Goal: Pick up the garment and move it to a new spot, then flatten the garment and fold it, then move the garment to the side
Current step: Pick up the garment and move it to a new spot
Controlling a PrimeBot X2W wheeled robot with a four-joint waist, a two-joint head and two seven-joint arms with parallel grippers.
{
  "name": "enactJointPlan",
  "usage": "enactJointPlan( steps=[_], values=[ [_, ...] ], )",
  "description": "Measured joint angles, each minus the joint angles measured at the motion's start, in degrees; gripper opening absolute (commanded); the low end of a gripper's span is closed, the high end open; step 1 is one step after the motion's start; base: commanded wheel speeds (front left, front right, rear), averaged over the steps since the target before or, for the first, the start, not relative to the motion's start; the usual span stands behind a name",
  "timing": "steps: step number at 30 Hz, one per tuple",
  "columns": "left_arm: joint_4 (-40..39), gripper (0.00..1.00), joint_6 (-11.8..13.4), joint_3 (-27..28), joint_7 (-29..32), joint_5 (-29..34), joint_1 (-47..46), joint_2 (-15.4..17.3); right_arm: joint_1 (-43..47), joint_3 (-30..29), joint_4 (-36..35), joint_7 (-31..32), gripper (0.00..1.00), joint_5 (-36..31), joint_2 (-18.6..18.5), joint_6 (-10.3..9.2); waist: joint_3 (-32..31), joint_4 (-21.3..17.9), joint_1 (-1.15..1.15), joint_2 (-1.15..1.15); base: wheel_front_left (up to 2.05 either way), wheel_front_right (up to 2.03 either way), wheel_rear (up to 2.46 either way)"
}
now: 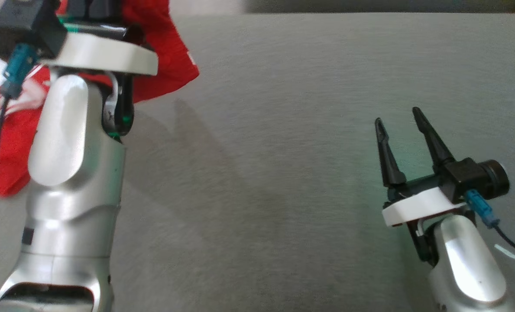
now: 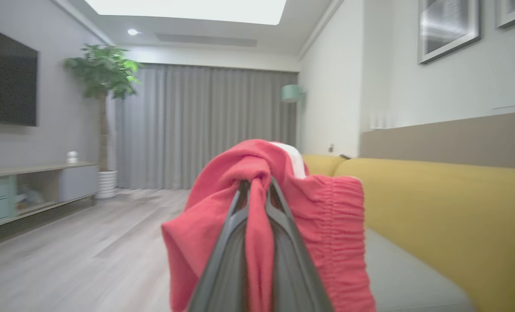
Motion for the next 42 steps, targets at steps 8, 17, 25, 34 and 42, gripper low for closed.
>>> enactJointPlan(
  steps=[8,17,25,34,42],
  values=[
    [-9.0,0.0,-2.1,-4.2,8.0,-7.4,-0.2,-0.9,0.6,1.2,-2.4,0.0,1.0,2.4,1.2,0.0,-3.1,-12.8,0.01,0.0,0.0,0.0,0.0],
    [-7.9,0.0,-1.7,-11.5,6.6,-21.7,-0.3,-2.2,0.7,2.9,-4.3,0.0,1.0,7.8,1.3,0.0,-2.8,-26.4,0.01,0.0,0.0,0.0,0.0],
    [10.7,1.0,-0.7,-21.3,-1.8,-26.5,7.1,-2.2,0.1,3.9,-5.3,0.0,1.0,9.7,1.3,0.0,2.5,-31.1,0.03,0.0,0.0,0.0,0.0],
    [3.0,1.0,3.8,-12.0,-4.4,-11.7,19.2,-1.2,-0.1,0.6,-3.7,0.0,1.0,8.8,1.7,0.0,2.4,-26.6,0.02,0.0,0.0,0.0,0.0],
    [-12.3,1.0,6.5,-6.3,-4.5,-5.7,38.6,-1.2,5.6,0.3,-1.5,0.0,1.0,7.3,1.8,0.0,-3.4,-20.5,0.01,0.0,0.0,0.0,0.0]
  ],
)
